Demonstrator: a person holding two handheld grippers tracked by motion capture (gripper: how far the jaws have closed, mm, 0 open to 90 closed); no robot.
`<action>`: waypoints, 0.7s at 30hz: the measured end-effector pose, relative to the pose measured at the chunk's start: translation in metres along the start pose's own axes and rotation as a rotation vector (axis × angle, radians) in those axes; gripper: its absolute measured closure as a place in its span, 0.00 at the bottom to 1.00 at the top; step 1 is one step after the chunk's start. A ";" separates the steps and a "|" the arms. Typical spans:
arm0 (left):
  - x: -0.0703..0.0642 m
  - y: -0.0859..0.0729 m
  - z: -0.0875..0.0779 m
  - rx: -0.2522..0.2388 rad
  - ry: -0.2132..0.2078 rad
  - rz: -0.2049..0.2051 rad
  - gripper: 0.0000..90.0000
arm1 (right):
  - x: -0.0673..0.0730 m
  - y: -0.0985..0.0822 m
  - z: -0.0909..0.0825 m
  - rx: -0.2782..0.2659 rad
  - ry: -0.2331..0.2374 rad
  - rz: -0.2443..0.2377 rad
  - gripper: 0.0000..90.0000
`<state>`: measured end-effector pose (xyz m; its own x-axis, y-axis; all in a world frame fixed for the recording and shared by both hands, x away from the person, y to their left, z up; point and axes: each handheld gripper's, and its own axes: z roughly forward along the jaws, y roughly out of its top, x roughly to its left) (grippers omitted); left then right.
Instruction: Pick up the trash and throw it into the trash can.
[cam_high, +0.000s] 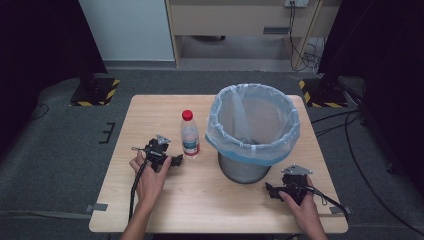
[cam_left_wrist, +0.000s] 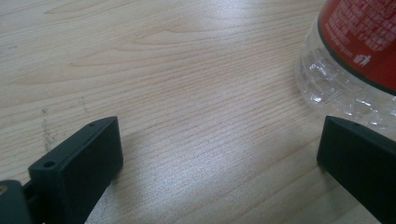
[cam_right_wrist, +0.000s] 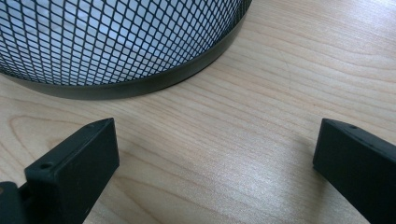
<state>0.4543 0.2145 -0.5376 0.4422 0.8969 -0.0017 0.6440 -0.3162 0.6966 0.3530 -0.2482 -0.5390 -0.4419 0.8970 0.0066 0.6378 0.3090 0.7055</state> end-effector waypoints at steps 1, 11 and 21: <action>0.000 0.000 0.000 0.000 0.000 0.000 0.00 | 0.000 0.000 0.000 0.000 0.000 0.000 0.00; -0.003 0.001 0.001 0.000 0.025 -0.025 0.00 | 0.000 0.000 0.000 0.000 0.000 0.000 0.00; -0.005 -0.003 -0.006 -0.006 -0.009 0.014 0.04 | 0.000 0.000 0.000 -0.001 0.000 0.001 0.00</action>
<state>0.4467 0.2123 -0.5353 0.4568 0.8896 0.0022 0.6340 -0.3272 0.7007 0.3530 -0.2480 -0.5391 -0.4409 0.8975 0.0074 0.6379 0.3075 0.7061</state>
